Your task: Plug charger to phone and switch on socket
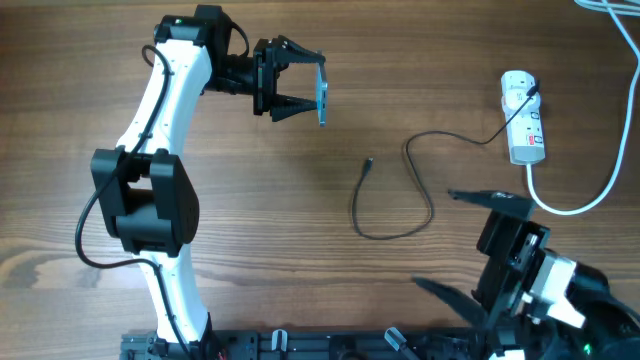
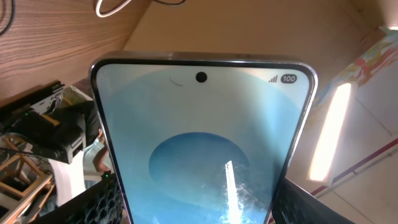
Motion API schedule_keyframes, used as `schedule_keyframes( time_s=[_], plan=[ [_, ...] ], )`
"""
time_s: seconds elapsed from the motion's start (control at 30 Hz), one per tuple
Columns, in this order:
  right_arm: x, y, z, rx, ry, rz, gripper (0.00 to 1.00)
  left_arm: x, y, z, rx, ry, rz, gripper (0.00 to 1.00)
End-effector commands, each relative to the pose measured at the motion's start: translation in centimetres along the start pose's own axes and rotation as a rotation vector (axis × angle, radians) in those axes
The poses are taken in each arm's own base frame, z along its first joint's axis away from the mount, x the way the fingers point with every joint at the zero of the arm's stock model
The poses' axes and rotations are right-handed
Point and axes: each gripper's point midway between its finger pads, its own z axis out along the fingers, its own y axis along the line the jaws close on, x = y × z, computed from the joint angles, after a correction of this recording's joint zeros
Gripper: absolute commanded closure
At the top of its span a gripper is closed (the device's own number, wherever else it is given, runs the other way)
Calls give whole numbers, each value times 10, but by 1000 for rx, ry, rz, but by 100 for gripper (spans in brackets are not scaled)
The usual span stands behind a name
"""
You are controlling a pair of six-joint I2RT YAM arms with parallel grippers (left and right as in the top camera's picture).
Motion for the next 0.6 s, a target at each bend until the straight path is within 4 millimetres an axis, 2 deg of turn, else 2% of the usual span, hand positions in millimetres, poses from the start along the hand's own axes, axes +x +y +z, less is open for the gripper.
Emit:
schedule_keyframes(
  time_s=[0.0, 0.17, 0.23, 0.33, 0.37, 0.43, 0.5, 0.57],
  plan=[
    [0, -20, 7, 18, -22, 278, 0, 17, -16, -3, 49, 27, 46, 26],
    [-8, -72, 24, 115, -11, 307, 0, 17, -16, -3, 48, 26, 72, 26],
    [-14, -101, 35, 169, 25, 372, 0, 16, -15, -3, 45, 23, 72, 26],
    [-4, -150, 46, 316, 150, 561, 0, 16, -15, -3, 45, 23, 71, 26],
    [3, -159, 48, 342, 211, 604, 0, 16, -15, -3, 45, 23, 71, 26],
    [8, -162, 55, 299, 292, 669, 0, 16, -15, -3, 45, 23, 71, 26],
    [6, -148, 65, 153, 320, 784, 0, 16, -15, -3, 45, 23, 71, 27],
    [9, -153, 73, 125, 300, 895, 0, 16, -15, -3, 45, 23, 72, 27]
  ],
)
